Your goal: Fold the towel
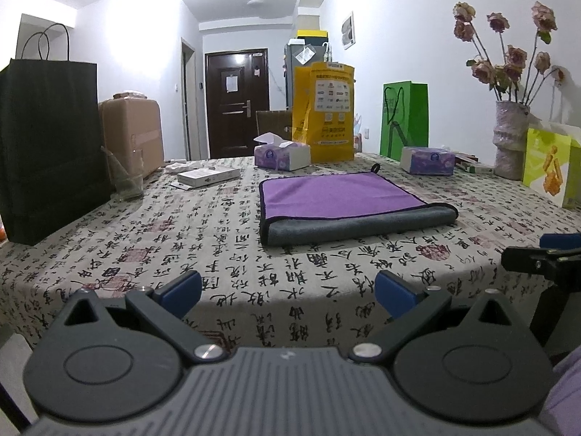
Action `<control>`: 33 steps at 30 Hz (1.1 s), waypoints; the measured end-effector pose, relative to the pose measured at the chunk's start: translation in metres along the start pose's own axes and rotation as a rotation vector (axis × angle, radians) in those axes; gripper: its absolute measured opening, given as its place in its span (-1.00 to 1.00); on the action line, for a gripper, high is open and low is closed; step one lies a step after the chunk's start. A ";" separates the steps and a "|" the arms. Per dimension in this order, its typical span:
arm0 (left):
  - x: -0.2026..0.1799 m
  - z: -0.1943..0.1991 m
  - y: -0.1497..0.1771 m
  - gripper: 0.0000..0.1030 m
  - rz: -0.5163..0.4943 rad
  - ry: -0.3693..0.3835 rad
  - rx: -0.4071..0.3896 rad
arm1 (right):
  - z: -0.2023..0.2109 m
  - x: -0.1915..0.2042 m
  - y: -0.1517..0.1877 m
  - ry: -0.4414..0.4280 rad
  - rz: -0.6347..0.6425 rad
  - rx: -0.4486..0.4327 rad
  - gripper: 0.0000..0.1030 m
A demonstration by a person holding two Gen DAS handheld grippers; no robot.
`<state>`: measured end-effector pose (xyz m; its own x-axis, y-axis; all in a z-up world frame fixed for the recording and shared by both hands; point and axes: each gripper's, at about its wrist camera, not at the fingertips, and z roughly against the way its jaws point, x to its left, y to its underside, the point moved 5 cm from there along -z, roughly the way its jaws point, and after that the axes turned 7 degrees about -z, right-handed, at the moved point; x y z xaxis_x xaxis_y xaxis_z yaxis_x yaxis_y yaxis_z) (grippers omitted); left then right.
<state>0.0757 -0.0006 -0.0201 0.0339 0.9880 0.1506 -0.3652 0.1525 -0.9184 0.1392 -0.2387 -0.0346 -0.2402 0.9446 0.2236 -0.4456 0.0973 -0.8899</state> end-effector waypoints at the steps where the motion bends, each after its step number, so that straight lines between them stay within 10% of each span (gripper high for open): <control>1: 0.001 -0.003 -0.001 1.00 0.006 -0.001 0.004 | -0.002 -0.001 -0.001 0.003 -0.003 0.000 0.87; 33: 0.014 -0.130 -0.028 0.82 0.041 0.017 0.166 | -0.107 -0.054 -0.039 0.057 0.019 0.056 0.62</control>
<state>0.2070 0.0116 -0.0397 0.0307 0.9938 0.1069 -0.5148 0.1074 -0.8506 0.2622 -0.2601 -0.0545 -0.1999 0.9626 0.1827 -0.4894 0.0634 -0.8698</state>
